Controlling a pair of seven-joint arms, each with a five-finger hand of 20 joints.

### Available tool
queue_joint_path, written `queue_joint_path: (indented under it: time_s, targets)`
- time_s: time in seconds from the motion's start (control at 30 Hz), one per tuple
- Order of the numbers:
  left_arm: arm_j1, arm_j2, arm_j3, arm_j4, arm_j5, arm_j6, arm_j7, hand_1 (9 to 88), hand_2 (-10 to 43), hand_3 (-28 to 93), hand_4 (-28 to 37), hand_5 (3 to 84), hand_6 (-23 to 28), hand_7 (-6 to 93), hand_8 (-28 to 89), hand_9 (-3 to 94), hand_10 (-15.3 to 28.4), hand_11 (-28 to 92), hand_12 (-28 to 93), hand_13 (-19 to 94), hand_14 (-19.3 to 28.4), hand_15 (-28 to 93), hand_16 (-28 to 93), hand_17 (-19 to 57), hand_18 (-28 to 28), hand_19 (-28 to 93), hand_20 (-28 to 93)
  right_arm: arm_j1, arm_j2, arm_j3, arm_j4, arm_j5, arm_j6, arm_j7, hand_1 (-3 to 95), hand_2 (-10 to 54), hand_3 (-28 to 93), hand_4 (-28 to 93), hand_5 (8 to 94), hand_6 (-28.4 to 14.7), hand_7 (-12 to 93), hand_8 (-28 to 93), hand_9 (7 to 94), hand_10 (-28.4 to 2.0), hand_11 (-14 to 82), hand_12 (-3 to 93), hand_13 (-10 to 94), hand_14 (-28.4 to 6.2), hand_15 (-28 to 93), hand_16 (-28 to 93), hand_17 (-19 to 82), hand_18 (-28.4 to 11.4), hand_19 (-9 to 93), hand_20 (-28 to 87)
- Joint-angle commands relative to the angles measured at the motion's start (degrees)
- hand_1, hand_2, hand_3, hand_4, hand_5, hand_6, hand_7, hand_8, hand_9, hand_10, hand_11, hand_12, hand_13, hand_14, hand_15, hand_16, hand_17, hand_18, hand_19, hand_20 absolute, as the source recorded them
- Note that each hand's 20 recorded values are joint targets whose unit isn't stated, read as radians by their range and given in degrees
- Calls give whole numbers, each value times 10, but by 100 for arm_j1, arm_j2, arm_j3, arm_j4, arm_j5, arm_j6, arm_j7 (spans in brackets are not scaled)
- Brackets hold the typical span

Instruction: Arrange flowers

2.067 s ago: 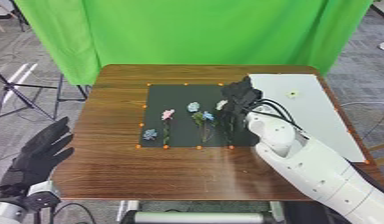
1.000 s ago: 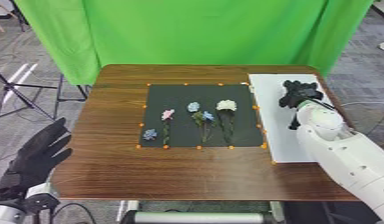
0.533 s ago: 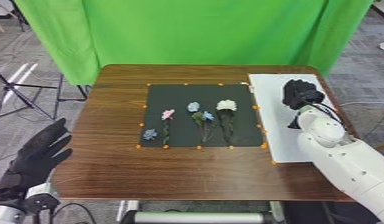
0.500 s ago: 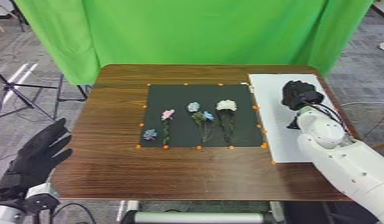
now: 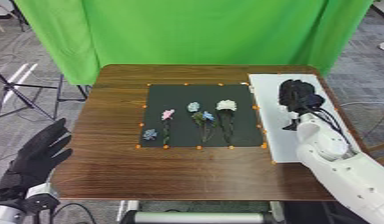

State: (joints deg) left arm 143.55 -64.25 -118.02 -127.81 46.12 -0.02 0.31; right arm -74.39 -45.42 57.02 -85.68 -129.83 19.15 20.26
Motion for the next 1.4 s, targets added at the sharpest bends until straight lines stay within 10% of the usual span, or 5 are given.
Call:
queue_joint_path:
  time_s: [0.03, 0.67, 1.1, 1.4]
  targets:
    - [69, 2, -29, -16, -21, -17, -16, 249, -8, 694, -270, 214, 7, 179, -97, 161, 85, 101, 204, 110, 109, 135, 85, -125, 167, 337, 100, -632, 79, 351, -894, 40, -215, -422, 520, -95, 843, -283, 697, 18, 538, -38, 851, -36, 204, 508, 877, 29, 374, 428, 337, -136, 711, 412]
    - [38, 59, -26, -9, -28, -40, -36, 249, -9, 696, -271, 214, 6, 180, -97, 160, 84, 99, 204, 110, 109, 132, 85, -124, 167, 336, 100, -734, -269, -307, -893, -732, 57, -758, 515, -95, 844, -283, 691, 22, 548, -45, 850, -33, 199, 509, 877, 30, 365, 435, 329, -137, 705, 419]
    - [50, 40, -46, -9, -28, -29, -24, 249, -8, 695, -271, 214, 6, 181, -97, 160, 84, 101, 205, 110, 108, 133, 86, -125, 167, 337, 101, -1300, -179, 255, -1607, -596, -967, -1080, 428, -95, 803, -283, 634, 28, 525, -32, 808, -42, 168, 479, 823, 19, 370, 420, 276, -149, 699, 437]
    - [38, 38, -50, -8, -27, -32, -30, 249, -8, 695, -270, 214, 6, 180, -97, 161, 85, 101, 204, 110, 108, 134, 86, -124, 167, 336, 100, -1403, -154, 474, -1698, -530, -1129, -1105, 328, -95, 857, -282, 565, 29, 380, -173, 700, -80, 303, 242, 770, -6, 445, 293, 236, -164, 689, 462]
